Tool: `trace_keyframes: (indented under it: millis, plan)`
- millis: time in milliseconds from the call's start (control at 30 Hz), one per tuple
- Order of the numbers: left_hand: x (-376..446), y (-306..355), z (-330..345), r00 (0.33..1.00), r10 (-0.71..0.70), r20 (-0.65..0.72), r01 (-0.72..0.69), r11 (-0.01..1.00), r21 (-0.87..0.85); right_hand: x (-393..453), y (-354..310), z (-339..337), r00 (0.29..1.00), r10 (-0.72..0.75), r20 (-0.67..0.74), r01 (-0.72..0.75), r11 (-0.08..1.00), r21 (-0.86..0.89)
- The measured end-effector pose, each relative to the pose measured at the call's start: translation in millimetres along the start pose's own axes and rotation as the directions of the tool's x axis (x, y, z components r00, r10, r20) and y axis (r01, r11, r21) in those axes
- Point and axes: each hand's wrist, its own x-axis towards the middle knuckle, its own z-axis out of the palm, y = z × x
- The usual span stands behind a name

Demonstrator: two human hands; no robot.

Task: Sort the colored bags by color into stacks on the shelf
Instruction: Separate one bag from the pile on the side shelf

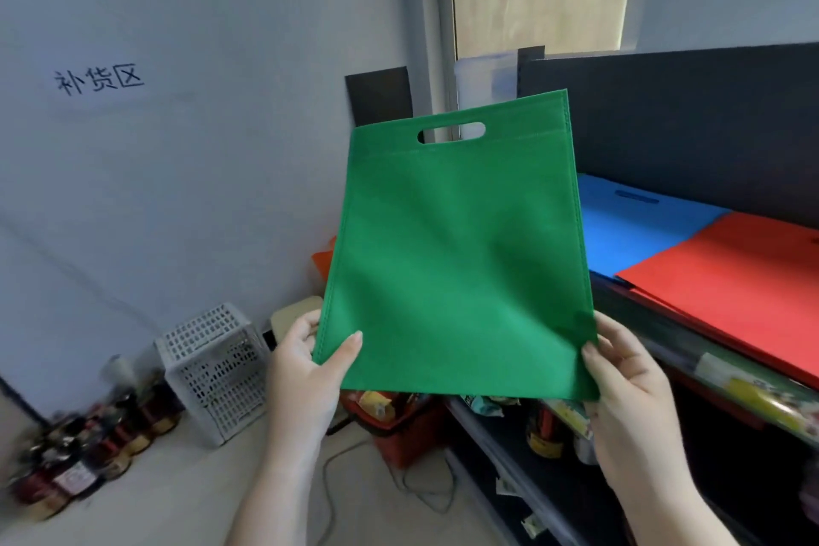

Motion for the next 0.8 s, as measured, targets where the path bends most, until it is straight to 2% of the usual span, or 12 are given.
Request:
trace_keyframes:
  millis: [133,300,467,800]
  plan:
    - [26,-18,-2,0.999,0.036,-0.005,-0.035,0.993,0.114,19,14,15,1.000,0.000,0.003,0.000,0.995,-0.101]
    - [70,-35,15,0.997,0.073,0.003,-0.072,0.967,0.245,59,28,34,0.998,-0.067,-0.019,0.063,0.980,-0.189]
    - [131,-46,42,0.993,0.115,-0.009,-0.109,0.965,0.240,119,40,52,0.994,-0.109,0.009,0.107,0.958,-0.267]
    - [246,-57,104,0.974,0.228,-0.007,-0.219,0.941,0.256,229,35,73,0.983,-0.183,0.011,0.177,0.932,-0.318]
